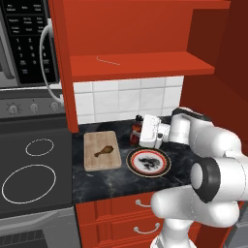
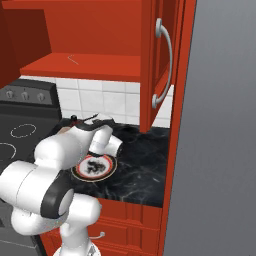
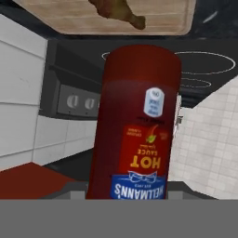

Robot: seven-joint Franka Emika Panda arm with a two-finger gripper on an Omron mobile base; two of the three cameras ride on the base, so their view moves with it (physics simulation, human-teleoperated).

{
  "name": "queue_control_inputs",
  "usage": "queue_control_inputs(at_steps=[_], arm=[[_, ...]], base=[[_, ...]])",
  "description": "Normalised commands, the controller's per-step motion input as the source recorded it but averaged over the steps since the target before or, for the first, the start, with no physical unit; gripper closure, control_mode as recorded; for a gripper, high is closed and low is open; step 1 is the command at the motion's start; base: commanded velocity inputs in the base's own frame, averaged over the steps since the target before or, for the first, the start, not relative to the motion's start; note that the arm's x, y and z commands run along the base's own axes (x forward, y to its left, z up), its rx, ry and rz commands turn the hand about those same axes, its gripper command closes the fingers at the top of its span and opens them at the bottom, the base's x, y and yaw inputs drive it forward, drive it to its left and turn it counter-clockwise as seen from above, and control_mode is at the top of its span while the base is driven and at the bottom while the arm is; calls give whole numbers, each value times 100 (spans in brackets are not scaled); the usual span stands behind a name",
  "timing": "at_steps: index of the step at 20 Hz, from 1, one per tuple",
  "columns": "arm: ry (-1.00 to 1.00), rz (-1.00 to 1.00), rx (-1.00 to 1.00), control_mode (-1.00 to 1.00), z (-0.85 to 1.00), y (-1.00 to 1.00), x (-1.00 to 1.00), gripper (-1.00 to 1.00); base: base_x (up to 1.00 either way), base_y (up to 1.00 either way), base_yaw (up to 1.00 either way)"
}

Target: Pick the chicken drumstick from the plate and place it on the cutting board. Then pick the condiment bottle from the cabinet and place it next to the cutting board.

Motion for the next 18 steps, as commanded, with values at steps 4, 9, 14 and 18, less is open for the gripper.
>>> queue_control_inputs(at_steps=[4, 9, 14, 18], arm=[[0, 0, 0, -100, -8, 0, 28, 100], [0, 0, 0, -100, -6, 0, 29, 100], [0, 0, 0, -100, -4, 0, 22, 100], [0, 0, -1, -100, -11, 0, 18, 100]], base=[[0, 0, 0], [0, 0, 0], [0, 0, 0], [0, 0, 0]])
